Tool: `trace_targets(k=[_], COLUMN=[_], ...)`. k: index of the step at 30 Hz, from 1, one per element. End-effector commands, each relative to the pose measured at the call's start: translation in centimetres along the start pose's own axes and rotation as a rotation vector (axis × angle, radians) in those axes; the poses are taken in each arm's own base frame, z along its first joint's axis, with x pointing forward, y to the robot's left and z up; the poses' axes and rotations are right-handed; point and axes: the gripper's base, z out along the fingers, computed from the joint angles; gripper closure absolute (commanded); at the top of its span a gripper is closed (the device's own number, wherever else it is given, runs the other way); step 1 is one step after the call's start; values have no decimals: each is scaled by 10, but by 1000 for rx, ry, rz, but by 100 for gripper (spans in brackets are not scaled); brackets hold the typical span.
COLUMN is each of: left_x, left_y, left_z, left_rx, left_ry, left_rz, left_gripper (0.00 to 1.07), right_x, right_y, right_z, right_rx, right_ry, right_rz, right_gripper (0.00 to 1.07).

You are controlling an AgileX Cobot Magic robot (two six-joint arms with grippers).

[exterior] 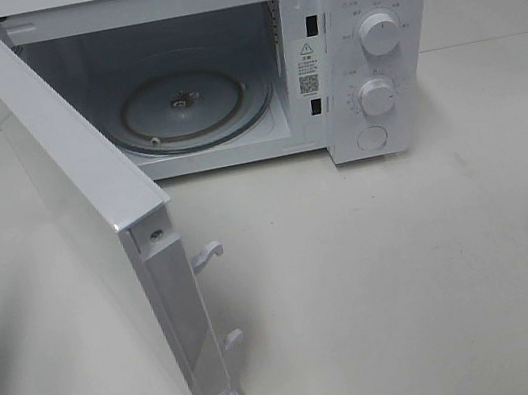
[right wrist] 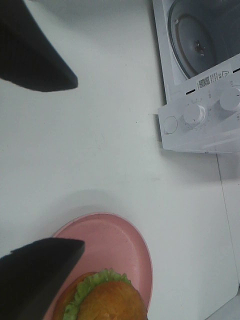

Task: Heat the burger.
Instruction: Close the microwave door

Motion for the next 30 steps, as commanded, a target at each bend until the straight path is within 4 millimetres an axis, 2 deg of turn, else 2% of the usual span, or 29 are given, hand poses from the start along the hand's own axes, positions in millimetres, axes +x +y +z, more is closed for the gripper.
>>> trace_targets(k=[1, 2, 7, 14, 17, 19, 22, 24, 30], left_x=[4, 10, 18, 34, 35, 38, 37, 37, 40], left_y=[0, -1, -3, -18, -19, -21, -21, -29, -38], left_z=[8, 15, 27, 45, 47, 59, 62, 76, 87], left_rx=[9, 16, 49, 218, 230, 249, 250, 294, 332], left_ry=[2, 24, 32, 33, 32, 47, 48, 60, 76], left_rz=[8, 10, 13, 58, 64, 41, 36, 41, 43], left_gripper=[107, 107, 107, 107, 107, 107, 107, 107, 107], right_x=[2, 2, 2, 2, 2, 2, 2, 2, 2], right_y=[0, 0, 0, 0, 0, 0, 0, 0, 0], right_z=[-3, -3, -3, -3, -3, -3, -3, -3, -3], right_rx=[1, 1, 1, 1, 1, 1, 1, 1, 1], right_ry=[-35, -35, -35, -35, -35, -35, -35, -35, -35], right_rz=[-8, -8, -8, -8, -8, -8, -8, -8, -8], right_gripper=[32, 32, 32, 32, 32, 32, 32, 32, 32])
